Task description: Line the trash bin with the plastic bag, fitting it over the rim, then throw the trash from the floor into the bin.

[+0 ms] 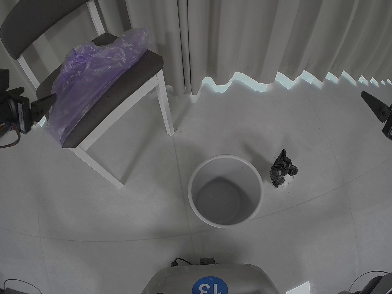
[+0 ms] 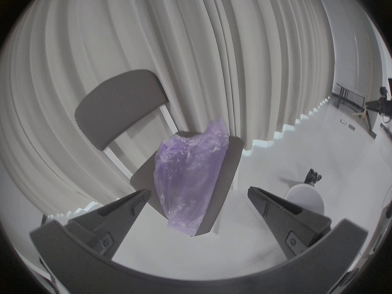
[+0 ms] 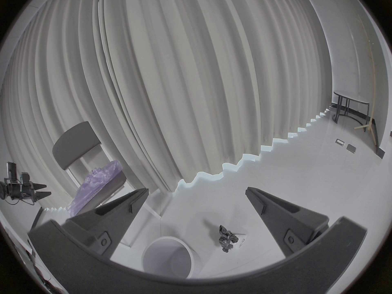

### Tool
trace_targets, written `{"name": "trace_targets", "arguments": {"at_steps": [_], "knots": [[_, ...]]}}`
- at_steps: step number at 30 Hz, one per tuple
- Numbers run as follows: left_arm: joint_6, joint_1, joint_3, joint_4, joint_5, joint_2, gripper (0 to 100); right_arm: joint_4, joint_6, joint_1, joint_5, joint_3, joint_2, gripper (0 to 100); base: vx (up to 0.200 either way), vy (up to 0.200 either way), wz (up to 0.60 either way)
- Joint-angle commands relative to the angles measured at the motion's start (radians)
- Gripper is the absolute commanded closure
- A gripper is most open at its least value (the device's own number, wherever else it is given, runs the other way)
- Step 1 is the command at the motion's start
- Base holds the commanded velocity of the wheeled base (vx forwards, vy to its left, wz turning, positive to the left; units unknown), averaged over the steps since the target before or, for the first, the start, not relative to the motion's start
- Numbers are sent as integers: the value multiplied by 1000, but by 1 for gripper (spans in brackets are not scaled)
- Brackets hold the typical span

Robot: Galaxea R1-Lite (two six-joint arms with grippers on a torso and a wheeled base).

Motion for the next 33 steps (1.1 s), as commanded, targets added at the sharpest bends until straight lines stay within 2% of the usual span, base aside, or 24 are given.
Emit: {"name": "trace_targets", "arguments": {"at_steps": [1, 5, 11, 16, 20, 24, 25, 28, 33], "knots": [[36, -26, -10, -1, 61, 127, 0, 0, -4, 57, -49, 8, 57, 0, 0, 0, 0], [73, -25, -27, 0, 144, 190, 0, -2, -4, 85, -98, 19, 84, 0, 0, 0, 0], [107, -22, -29, 0, 222, 241, 0, 0, -6, 103, -104, 25, 78, 0, 0, 0, 0], [154, -20, -27, -1, 233, 265, 0, 4, -6, 103, -103, 27, 84, 0, 0, 0, 0], [231, -22, -13, -9, 281, 271, 0, 4, -6, 103, -100, 31, 84, 0, 0, 0, 0], [345, -22, 27, -100, 304, 268, 0, 6, -12, 103, -98, 35, 86, 0, 0, 0, 0], [345, -22, 27, -100, 304, 268, 0, 6, -12, 103, -98, 35, 86, 0, 0, 0, 0], [444, -16, 77, -184, 304, 270, 0, 6, -13, 103, -97, 36, 87, 0, 0, 0, 0], [489, -17, 108, -241, 322, 291, 0, 6, -21, 103, -94, 39, 89, 0, 0, 0, 0]]}}
